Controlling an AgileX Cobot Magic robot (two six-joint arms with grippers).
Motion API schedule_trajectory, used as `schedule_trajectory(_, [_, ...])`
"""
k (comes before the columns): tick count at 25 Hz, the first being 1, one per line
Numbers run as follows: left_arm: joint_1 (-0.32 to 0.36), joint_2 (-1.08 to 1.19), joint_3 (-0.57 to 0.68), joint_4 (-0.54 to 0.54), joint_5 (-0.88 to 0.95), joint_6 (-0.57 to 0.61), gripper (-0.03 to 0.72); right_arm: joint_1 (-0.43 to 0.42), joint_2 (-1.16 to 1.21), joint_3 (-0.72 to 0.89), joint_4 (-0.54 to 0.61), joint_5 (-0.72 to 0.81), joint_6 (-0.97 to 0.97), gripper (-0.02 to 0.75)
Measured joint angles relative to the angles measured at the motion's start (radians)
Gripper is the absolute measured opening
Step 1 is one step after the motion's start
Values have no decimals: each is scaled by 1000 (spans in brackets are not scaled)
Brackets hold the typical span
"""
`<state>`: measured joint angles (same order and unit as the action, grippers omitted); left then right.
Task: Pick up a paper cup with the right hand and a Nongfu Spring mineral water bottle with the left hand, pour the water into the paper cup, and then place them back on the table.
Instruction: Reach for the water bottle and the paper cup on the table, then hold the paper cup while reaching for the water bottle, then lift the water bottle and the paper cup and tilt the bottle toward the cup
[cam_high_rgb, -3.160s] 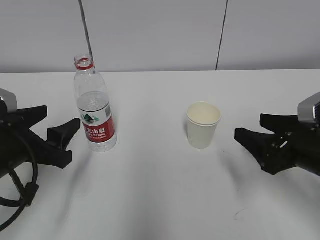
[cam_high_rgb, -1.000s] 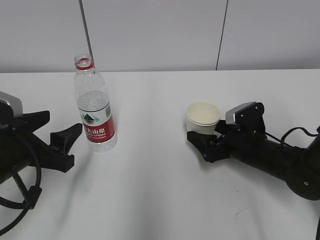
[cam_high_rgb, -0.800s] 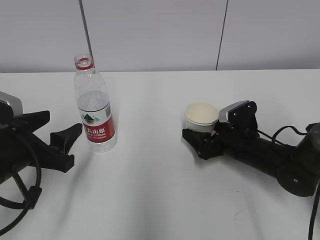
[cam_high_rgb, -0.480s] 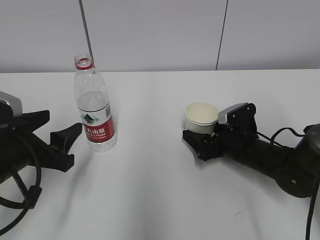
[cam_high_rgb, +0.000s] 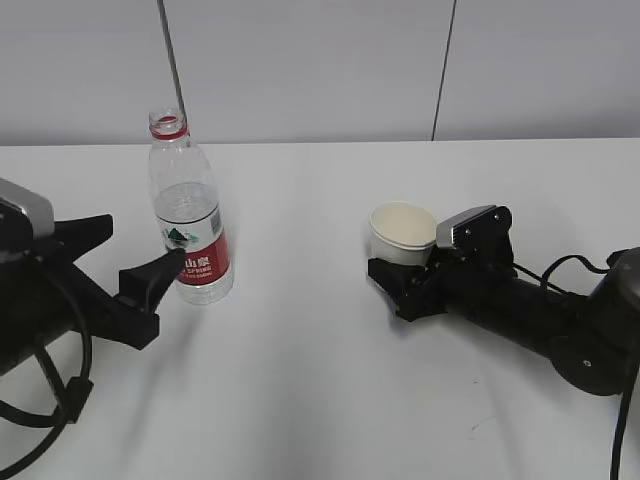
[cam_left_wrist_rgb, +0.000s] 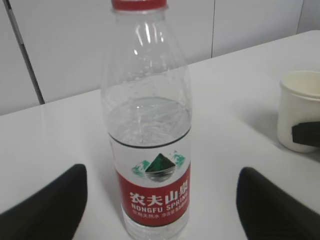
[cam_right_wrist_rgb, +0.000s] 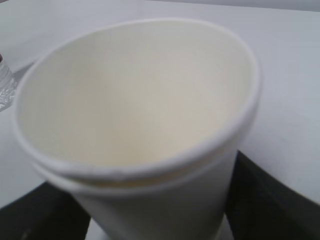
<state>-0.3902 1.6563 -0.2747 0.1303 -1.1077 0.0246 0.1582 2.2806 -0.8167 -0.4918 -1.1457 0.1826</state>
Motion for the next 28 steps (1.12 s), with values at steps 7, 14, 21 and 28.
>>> schedule_trajectory(7, [0,119,-53,17,-31,-1,589,0,0,0,2,0,0,540])
schedule_trajectory(14, [0,264,-157,-24,-31,-1,589,0,0,0,2,0,0,540])
schedule_trajectory(21, [0,316,-266,-56,-32,-1,589,0,0,0,2,0,0,540])
schedule_trajectory(28, [0,336,-334,-57,-31,-1,584,0,0,0,2,0,0,540])
